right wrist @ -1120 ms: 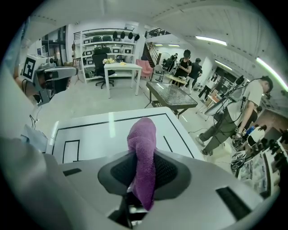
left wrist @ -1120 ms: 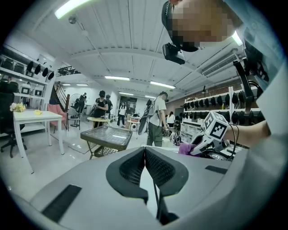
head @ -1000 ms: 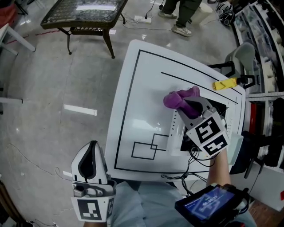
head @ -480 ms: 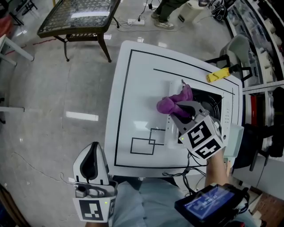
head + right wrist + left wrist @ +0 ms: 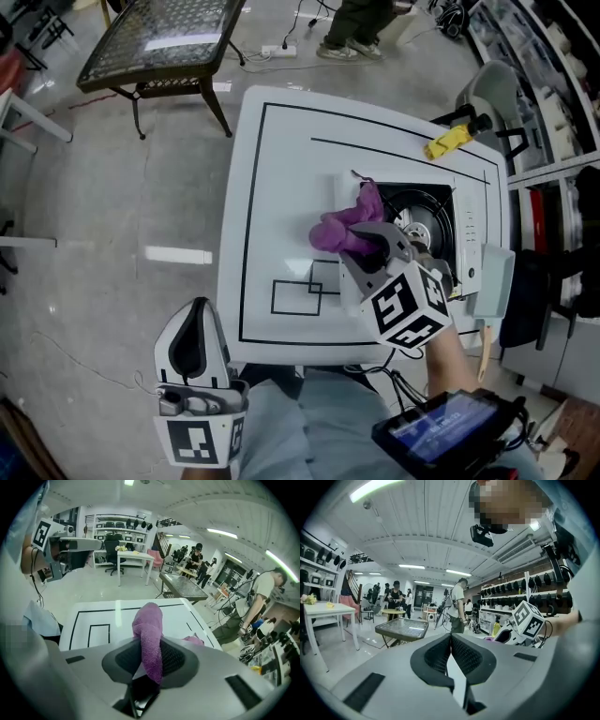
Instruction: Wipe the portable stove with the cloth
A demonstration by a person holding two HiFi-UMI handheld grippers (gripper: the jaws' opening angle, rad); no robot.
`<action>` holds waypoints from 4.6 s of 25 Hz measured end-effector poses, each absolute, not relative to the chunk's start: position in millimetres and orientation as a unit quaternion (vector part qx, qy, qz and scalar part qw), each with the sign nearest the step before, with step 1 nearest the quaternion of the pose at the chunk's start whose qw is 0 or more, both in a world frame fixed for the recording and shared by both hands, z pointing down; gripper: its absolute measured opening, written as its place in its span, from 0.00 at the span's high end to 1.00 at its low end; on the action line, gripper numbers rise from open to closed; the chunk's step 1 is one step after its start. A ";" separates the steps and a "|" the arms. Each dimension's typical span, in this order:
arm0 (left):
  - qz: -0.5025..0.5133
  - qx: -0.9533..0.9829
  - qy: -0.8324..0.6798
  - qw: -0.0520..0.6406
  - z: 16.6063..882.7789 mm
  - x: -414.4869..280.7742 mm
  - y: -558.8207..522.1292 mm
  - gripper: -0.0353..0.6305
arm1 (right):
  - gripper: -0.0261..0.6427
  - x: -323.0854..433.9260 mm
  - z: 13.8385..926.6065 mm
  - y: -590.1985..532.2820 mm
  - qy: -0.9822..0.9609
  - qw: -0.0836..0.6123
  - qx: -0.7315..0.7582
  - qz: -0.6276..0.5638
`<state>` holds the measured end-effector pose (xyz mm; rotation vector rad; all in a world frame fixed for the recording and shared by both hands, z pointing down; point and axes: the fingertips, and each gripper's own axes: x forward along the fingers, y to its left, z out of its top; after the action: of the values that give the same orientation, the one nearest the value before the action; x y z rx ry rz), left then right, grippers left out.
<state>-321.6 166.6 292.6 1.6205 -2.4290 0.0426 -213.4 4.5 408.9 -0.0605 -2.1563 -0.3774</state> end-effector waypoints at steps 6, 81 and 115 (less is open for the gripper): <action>0.016 0.543 -0.833 0.104 283.2 -295.6 180.6 0.92 | 0.81 -213.2 395.3 2.8 -0.884 0.431 -0.005 -0.179; 0.020 0.568 -0.818 0.090 266.7 -173.5 196.4 0.92 | 0.81 -107.4 405.4 137.8 -0.904 0.410 -0.087 -0.080; 0.044 0.606 -0.788 0.097 257.5 -118.4 151.7 0.92 | 0.80 -56.0 396.1 96.0 -0.921 0.377 -0.042 -0.094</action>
<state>-118.4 151.7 257.5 1.7948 -2.3347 0.1311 -56.0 96.0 396.1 -0.1072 -2.3546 -0.2404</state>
